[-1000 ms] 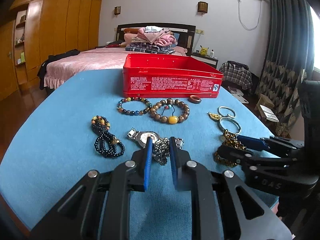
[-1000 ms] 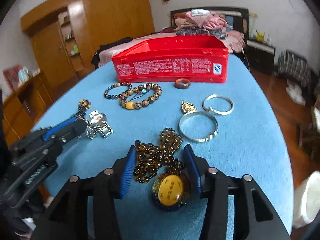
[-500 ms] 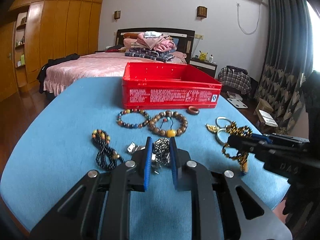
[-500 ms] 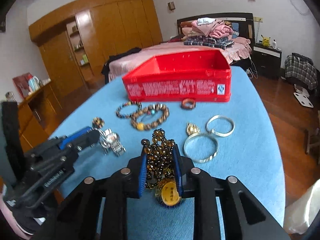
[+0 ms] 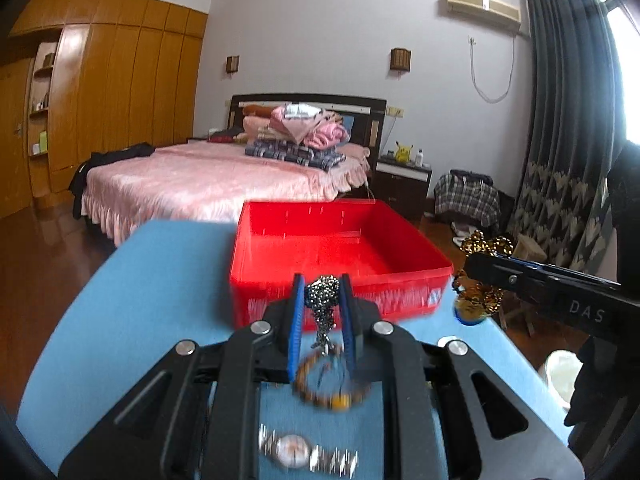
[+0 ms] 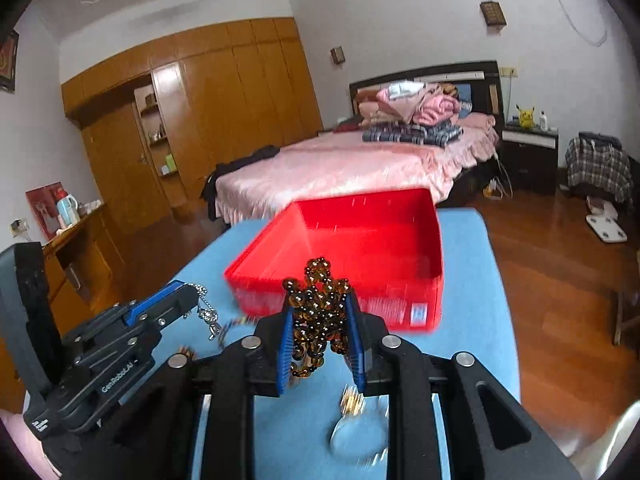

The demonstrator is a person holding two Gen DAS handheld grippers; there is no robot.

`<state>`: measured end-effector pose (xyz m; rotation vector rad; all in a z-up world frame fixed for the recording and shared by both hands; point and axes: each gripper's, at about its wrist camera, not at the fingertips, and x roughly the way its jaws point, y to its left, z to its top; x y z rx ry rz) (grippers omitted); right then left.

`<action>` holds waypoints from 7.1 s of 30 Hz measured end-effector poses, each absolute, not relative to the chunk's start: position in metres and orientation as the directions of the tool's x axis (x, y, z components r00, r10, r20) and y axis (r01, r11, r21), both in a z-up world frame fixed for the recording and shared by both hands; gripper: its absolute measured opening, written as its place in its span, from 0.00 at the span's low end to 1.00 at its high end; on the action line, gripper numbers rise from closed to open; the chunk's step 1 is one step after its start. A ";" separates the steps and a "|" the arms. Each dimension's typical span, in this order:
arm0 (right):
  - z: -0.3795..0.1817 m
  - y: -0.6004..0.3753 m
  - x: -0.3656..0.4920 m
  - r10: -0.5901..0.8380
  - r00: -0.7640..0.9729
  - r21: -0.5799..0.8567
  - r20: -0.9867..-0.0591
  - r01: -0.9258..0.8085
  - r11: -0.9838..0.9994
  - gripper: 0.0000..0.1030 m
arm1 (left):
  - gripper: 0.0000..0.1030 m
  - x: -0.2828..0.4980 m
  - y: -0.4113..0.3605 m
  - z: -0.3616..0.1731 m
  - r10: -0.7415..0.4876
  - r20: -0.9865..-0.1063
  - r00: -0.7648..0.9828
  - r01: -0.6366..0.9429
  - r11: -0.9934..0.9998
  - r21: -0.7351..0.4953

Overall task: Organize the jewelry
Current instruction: 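Lift both held pieces over the red tin box and open both grippers, then withdraw both tools from the red tin box, then grasp black bead necklace with left gripper while right gripper grasps large silver bangle, then carry both pieces into the red tin box and open both grippers, then withdraw both tools from the red tin box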

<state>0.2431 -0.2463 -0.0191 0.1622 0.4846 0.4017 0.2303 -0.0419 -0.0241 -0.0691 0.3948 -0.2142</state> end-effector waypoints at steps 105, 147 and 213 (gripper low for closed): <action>-0.118 -0.232 0.198 0.128 0.711 0.157 -0.692 -0.025 0.987 0.73 | 0.15 0.208 0.022 -0.107 -0.092 -0.672 0.734 0.012 0.992 -0.123; -0.036 -0.222 0.222 0.233 0.799 0.133 -0.555 -0.191 0.972 0.47 | 0.14 0.241 -0.020 -0.038 -0.165 -0.524 0.835 0.119 0.985 -0.121; -0.080 -0.247 0.178 0.170 0.831 0.154 -0.529 -0.103 0.983 0.87 | 0.81 0.201 -0.043 -0.076 -0.063 -0.628 0.776 0.020 0.997 -0.076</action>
